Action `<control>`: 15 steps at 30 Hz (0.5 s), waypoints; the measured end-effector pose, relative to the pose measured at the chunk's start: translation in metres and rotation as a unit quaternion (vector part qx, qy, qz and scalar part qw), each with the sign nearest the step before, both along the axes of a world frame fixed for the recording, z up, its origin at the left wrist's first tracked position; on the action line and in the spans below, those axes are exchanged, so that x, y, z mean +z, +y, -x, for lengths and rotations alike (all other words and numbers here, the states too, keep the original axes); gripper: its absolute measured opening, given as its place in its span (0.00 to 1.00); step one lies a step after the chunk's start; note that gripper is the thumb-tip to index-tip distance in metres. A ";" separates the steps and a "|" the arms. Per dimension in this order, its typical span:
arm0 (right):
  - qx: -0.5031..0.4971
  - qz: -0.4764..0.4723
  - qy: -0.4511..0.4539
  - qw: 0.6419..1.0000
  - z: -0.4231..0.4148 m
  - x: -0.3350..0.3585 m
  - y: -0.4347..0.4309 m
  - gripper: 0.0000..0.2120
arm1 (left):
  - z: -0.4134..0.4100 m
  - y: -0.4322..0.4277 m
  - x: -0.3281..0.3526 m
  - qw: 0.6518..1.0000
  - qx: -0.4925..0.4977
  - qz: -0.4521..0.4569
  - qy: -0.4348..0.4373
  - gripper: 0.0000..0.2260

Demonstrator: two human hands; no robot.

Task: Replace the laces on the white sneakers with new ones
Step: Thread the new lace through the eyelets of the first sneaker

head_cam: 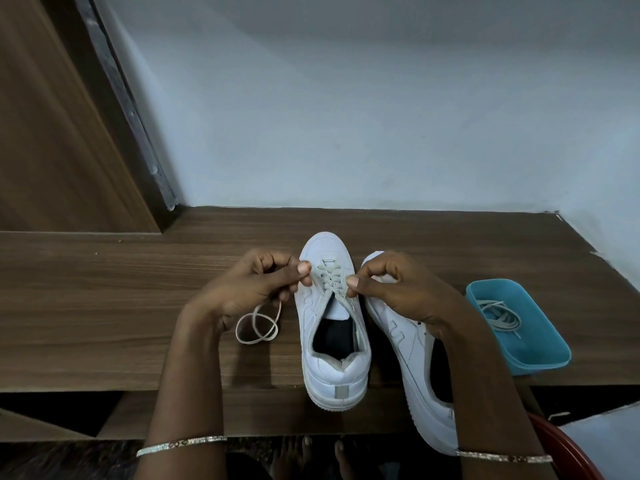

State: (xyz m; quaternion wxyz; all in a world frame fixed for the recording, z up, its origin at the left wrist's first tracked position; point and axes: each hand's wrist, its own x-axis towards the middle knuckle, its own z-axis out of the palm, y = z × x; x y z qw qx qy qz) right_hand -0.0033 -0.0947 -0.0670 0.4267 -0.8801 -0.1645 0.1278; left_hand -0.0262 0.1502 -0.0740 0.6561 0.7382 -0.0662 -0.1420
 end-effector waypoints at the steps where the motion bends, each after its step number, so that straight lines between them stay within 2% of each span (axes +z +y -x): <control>1: -0.007 0.037 -0.029 0.999 -0.002 -0.002 -0.002 0.11 | -0.001 -0.003 0.000 1.000 0.010 0.029 -0.007 0.10; 4: -0.065 0.215 -0.096 0.970 -0.004 0.001 -0.006 0.14 | -0.003 -0.010 0.001 0.997 0.028 0.068 -0.030 0.10; 6: -0.093 0.273 -0.130 0.949 -0.001 0.006 -0.004 0.14 | -0.003 -0.014 0.002 0.995 0.037 0.088 -0.031 0.11; 7: -0.097 0.259 -0.141 0.950 0.001 0.009 -0.003 0.13 | -0.004 -0.016 0.002 0.994 0.044 0.098 -0.029 0.11; 9: -0.076 0.146 -0.125 0.978 0.003 0.014 0.000 0.13 | -0.004 -0.019 0.003 0.992 0.062 0.108 -0.024 0.12; 11: -0.053 -0.007 -0.036 0.998 0.008 0.019 0.006 0.15 | -0.003 -0.023 0.006 0.993 0.070 0.098 -0.020 0.14; 13: -0.063 -0.106 0.031 0.992 0.011 0.020 0.013 0.18 | -0.002 -0.027 0.009 0.994 0.061 0.084 -0.020 0.14; 15: -0.086 -0.146 0.042 0.985 0.010 0.019 0.017 0.19 | -0.001 -0.029 0.012 0.996 0.051 0.076 -0.023 0.16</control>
